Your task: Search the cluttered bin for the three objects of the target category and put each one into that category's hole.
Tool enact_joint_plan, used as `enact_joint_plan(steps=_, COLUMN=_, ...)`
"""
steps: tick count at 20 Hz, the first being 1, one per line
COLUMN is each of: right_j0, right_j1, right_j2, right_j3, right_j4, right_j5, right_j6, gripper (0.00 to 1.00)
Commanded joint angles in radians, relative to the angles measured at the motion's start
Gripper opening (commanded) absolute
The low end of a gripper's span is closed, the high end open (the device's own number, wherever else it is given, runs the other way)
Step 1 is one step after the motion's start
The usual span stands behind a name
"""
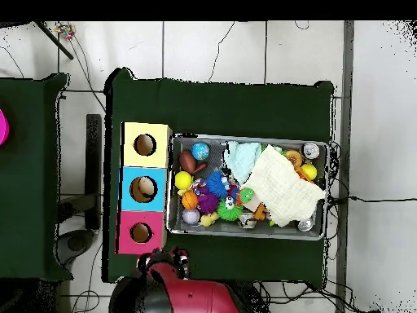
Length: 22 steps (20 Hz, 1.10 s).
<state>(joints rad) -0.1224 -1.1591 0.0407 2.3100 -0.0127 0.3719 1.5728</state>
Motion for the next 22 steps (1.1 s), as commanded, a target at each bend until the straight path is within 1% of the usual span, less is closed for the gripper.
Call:
enact_joint_plan(steps=1, right_j0=0.026, right_j1=0.170, right_j2=-0.001, right_j3=-0.135, right_j4=-0.058, right_j5=-0.058, right_j6=0.146, gripper=1.00)
enact_joint_plan(steps=4, right_j0=0.035, right_j1=0.236, right_j2=-0.011, right_j3=-0.152, right_j4=-0.066, right_j5=-0.118, right_j6=0.150, gripper=1.00)
enact_joint_plan(steps=9, right_j0=0.051, right_j1=0.330, right_j2=-0.029, right_j3=-0.185, right_j4=-0.086, right_j5=-0.157, right_j6=0.137, gripper=1.00)
enact_joint_plan(steps=13, right_j0=0.062, right_j1=0.431, right_j2=-0.034, right_j3=-0.219, right_j4=-0.098, right_j5=-0.223, right_j6=0.132, gripper=1.00)
enact_joint_plan(steps=15, right_j0=0.063, right_j1=0.470, right_j2=-0.032, right_j3=-0.234, right_j4=-0.097, right_j5=-0.254, right_j6=0.133, gripper=1.00)
enact_joint_plan(steps=17, right_j0=0.068, right_j1=0.486, right_j2=-0.034, right_j3=-0.246, right_j4=-0.091, right_j5=-0.259, right_j6=0.136, gripper=1.00)
enact_joint_plan(steps=22, right_j0=0.091, right_j1=0.478, right_j2=-0.048, right_j3=-0.268, right_j4=-0.078, right_j5=-0.218, right_j6=0.141, gripper=1.00)
